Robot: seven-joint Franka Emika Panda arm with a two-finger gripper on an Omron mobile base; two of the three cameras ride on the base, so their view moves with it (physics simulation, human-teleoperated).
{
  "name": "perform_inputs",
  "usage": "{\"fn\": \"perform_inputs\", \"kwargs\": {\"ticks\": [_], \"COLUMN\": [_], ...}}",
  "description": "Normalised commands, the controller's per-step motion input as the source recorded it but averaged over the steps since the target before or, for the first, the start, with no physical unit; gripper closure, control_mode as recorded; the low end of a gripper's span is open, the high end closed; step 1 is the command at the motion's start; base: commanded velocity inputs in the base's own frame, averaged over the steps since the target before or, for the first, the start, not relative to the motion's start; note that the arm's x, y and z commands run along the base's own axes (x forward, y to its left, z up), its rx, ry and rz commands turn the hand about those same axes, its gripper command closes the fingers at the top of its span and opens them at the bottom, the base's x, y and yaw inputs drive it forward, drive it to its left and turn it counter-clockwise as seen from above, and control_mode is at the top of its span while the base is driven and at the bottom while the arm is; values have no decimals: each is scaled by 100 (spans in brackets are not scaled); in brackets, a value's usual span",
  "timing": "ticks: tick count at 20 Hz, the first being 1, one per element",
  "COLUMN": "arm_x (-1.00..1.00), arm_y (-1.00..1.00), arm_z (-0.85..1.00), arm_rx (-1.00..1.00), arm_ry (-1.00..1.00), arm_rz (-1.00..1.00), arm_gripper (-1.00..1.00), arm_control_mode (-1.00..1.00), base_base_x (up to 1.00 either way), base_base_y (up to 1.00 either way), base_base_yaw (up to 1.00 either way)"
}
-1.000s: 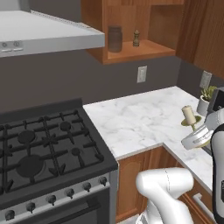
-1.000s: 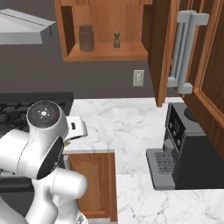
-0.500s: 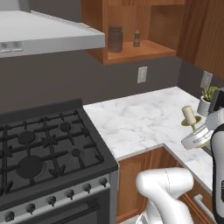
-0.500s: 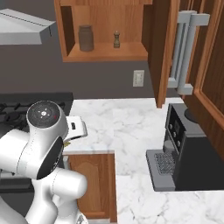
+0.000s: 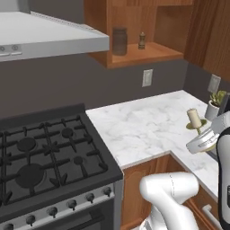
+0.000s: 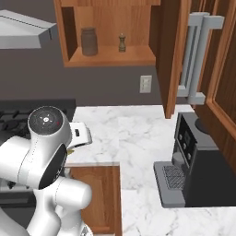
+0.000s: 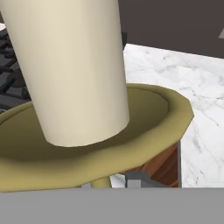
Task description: Pick the jar and candle from the dining table and place them in the open cabinet. Close the cabinet after placing the objects.
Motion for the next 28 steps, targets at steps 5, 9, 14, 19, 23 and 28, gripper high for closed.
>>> {"fn": "perform_inputs", "kwargs": {"ticks": [5, 9, 14, 19, 23, 28], "arm_x": [0, 0, 18, 0, 0, 0], "arm_y": [0, 0, -18, -1, 6, 10], "arm_z": [0, 0, 0, 0, 0, 1], "arm_rx": [0, 0, 0, 0, -1, -1], "arm_ry": [0, 0, 0, -3, -3, -3], "arm_rz": [0, 0, 0, -9, -15, -18], "arm_gripper": [100, 100, 100, 100, 100, 100], "arm_control_mode": [100, 100, -100, -100, -100, -100], "base_base_x": [42, 33, 0, 0, 0, 0], "base_base_y": [-19, -18, 0, 0, 0, 0], "base_base_yaw": [0, 0, 0, 0, 0, 0]}}
